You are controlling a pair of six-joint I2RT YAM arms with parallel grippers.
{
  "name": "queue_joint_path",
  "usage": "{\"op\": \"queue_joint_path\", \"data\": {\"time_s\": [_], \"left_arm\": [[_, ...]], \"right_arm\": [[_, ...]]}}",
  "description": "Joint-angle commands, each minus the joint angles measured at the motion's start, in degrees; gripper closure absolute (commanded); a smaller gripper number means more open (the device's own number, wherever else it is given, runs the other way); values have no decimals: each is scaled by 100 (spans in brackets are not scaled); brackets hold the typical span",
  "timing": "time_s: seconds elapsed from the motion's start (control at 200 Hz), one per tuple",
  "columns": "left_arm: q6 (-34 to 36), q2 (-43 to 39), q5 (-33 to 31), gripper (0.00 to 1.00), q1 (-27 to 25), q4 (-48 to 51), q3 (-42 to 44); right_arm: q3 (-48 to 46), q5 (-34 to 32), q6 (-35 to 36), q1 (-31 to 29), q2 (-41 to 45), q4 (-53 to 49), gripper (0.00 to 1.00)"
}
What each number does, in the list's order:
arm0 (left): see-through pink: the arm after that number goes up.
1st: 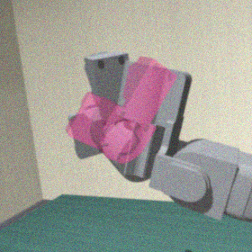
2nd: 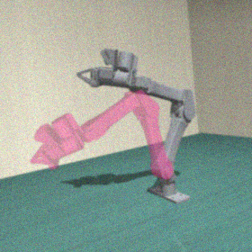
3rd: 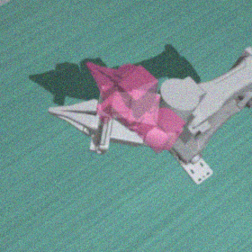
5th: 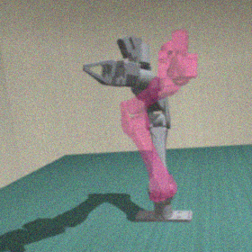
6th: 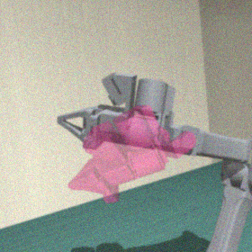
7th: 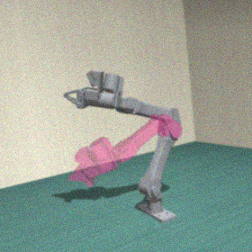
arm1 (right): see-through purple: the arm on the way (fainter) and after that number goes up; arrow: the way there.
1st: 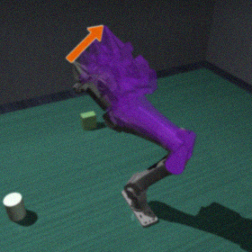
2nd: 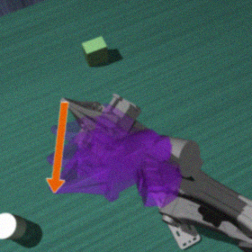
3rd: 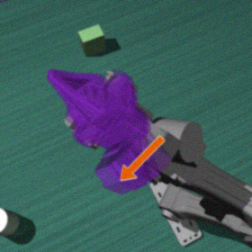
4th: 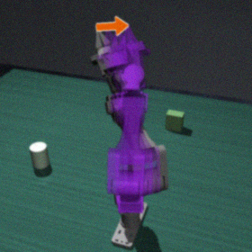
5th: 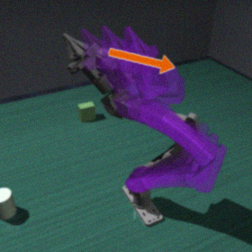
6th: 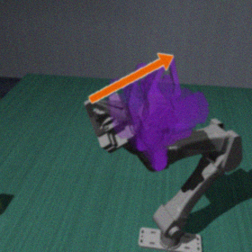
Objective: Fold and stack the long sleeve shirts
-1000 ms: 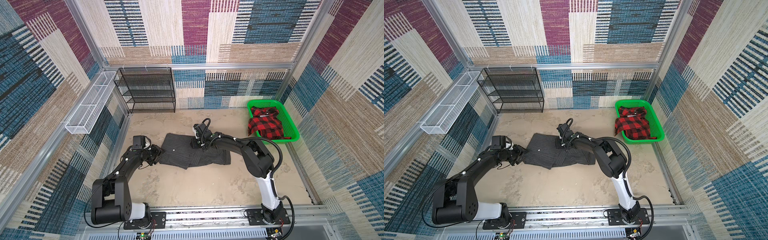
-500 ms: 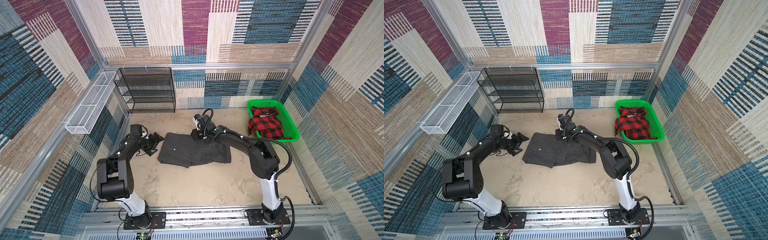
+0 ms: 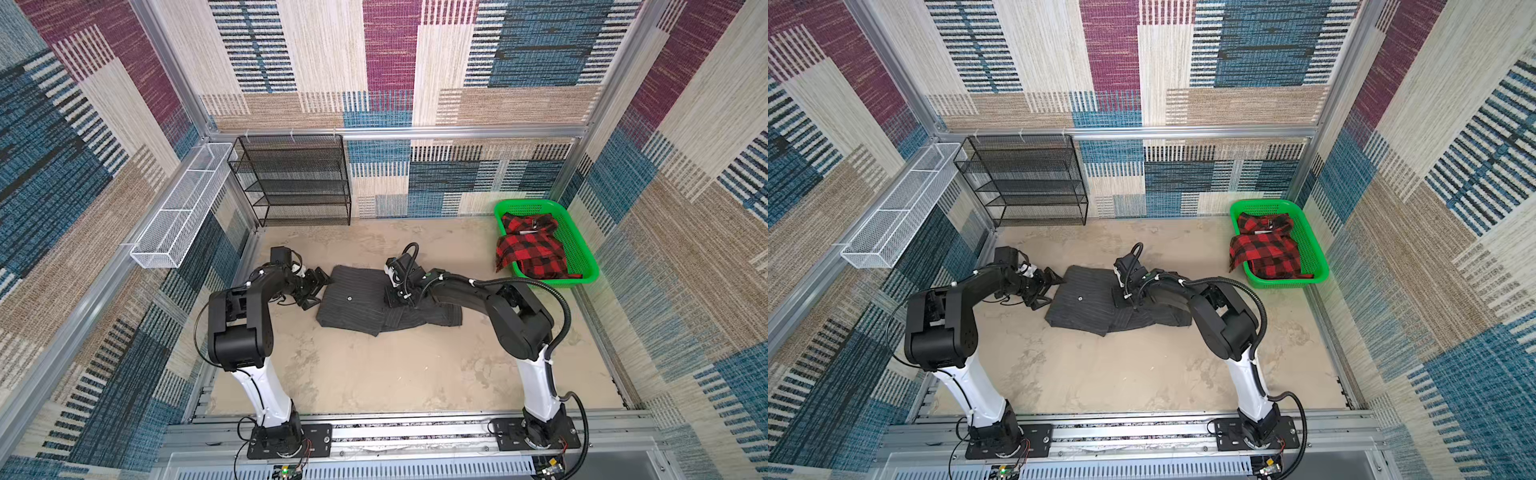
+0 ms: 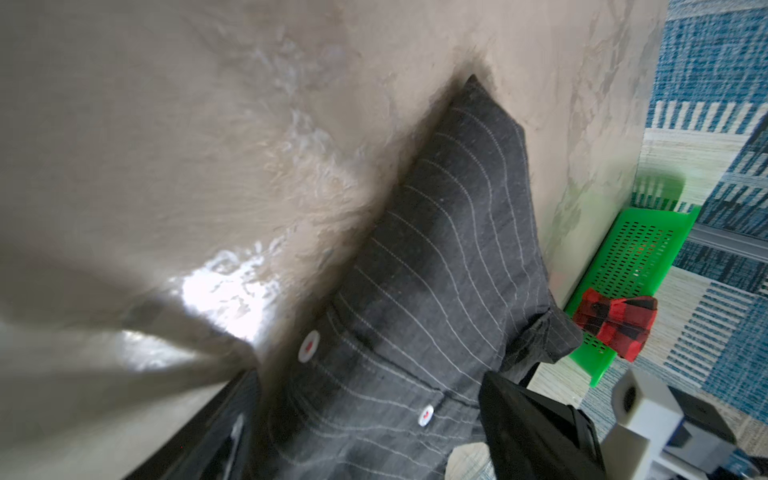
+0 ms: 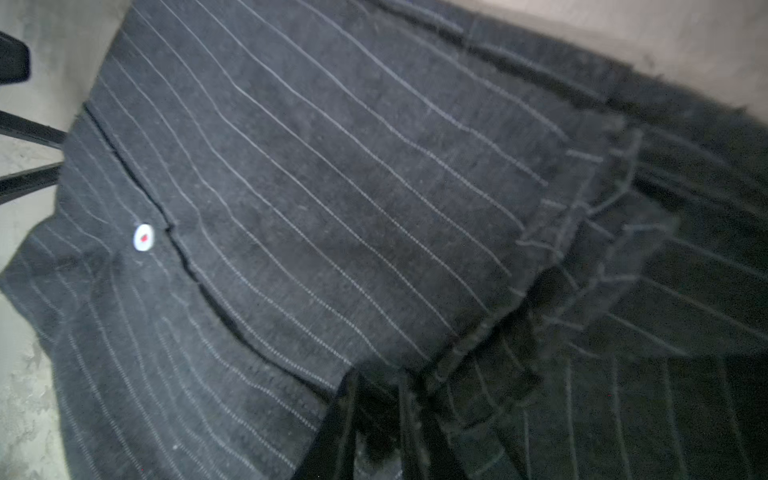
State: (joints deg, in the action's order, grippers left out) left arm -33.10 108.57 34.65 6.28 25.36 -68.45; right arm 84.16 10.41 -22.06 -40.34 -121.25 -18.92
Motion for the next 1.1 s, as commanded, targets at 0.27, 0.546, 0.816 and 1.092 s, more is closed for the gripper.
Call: {"op": "queue_joint_path", "data": {"time_s": [0.27,0.546,0.816,1.092], "left_arm": [[573,222,215,36,-135,448,-42],[698,-293,-25,68,-198,721,103],[814,-634,-100,43,-197,920,384],[713,-946,-347,39,-205,884,1132]], "right_arm": [[73,5,-48,157,-420,114,79],[223,157,-28,175,-518,152,80],[299,192,70,191,-413,90,80],[429,232,79,193,-429,56,80]]}}
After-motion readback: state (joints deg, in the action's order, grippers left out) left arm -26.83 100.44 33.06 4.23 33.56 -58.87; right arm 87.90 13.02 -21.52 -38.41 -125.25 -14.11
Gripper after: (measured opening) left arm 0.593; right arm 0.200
